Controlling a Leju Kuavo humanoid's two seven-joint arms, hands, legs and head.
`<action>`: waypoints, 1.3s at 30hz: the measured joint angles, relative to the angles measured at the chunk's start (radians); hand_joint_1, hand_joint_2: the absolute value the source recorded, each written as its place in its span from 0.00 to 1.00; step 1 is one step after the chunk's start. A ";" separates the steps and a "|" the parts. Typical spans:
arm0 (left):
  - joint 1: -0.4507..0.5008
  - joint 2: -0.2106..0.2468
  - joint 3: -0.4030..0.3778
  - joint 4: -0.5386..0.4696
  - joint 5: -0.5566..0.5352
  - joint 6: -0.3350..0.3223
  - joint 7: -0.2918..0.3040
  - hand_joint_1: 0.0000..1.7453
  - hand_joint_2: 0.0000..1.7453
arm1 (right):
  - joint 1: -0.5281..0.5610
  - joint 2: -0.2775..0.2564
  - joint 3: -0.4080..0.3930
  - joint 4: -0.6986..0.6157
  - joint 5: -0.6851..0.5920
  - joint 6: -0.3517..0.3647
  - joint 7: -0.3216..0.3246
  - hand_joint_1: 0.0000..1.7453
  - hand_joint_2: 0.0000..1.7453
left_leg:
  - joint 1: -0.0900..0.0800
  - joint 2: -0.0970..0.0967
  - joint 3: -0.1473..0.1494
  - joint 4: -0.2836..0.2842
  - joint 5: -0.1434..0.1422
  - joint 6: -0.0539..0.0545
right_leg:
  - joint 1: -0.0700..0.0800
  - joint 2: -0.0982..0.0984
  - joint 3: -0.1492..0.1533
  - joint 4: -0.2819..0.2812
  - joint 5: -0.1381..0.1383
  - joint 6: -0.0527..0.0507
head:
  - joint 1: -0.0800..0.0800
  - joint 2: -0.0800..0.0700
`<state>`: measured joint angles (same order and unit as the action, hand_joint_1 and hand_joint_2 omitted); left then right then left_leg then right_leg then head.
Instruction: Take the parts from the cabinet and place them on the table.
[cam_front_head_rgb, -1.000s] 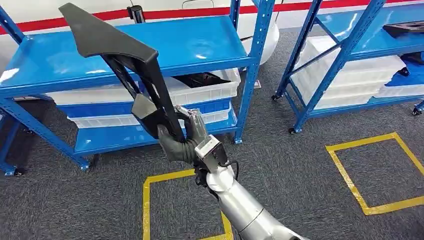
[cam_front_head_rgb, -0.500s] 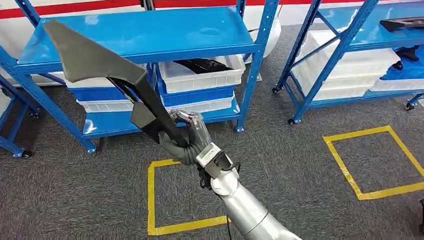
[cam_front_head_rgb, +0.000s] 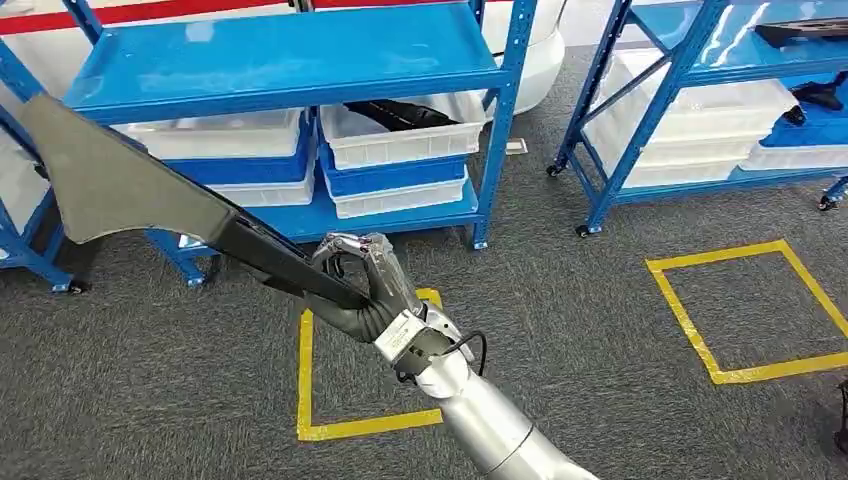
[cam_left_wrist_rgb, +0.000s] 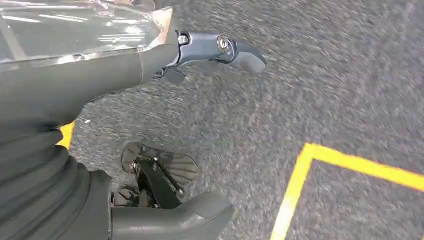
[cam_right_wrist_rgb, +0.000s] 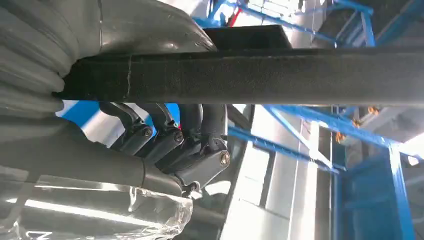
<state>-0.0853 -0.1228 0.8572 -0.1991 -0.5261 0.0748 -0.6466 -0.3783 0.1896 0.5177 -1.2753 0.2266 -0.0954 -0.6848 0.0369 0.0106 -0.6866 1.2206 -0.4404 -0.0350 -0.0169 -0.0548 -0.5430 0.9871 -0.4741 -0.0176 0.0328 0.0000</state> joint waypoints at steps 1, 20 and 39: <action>0.000 0.000 0.000 0.000 -0.003 0.000 0.000 0.00 1.00 | 0.001 0.000 0.000 0.000 0.005 0.000 -0.001 1.00 1.00 | 0.004 0.020 0.068 -0.092 0.012 -0.003 | -0.001 -0.007 -0.005 0.008 0.000 0.001 | 0.000 0.000; 0.000 -0.007 0.005 -0.001 -0.009 0.010 -0.041 0.00 1.00 | 0.016 0.000 0.017 -0.011 0.026 0.001 -0.012 1.00 1.00 | -0.023 -0.110 0.063 -0.198 0.014 0.048 | 0.009 0.113 -0.004 0.027 -0.019 0.040 | 0.003 0.000; -0.003 -0.001 0.005 0.000 -0.025 -0.008 0.003 0.00 1.00 | 0.122 -0.001 0.025 -0.085 0.024 -0.057 0.000 1.00 1.00 | -0.016 0.009 0.087 -0.219 0.012 0.064 | 0.013 0.007 -0.018 0.057 -0.045 0.034 | 0.007 0.000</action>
<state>-0.0884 -0.1236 0.8625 -0.1995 -0.5508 0.0668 -0.6432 -0.2565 0.1884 0.5425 -1.3607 0.2510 -0.1526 -0.6844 0.0212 0.0199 -0.6001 1.0015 -0.4289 0.0292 -0.0042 -0.0476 -0.5614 1.0446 -0.5188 0.0164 0.0397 0.0000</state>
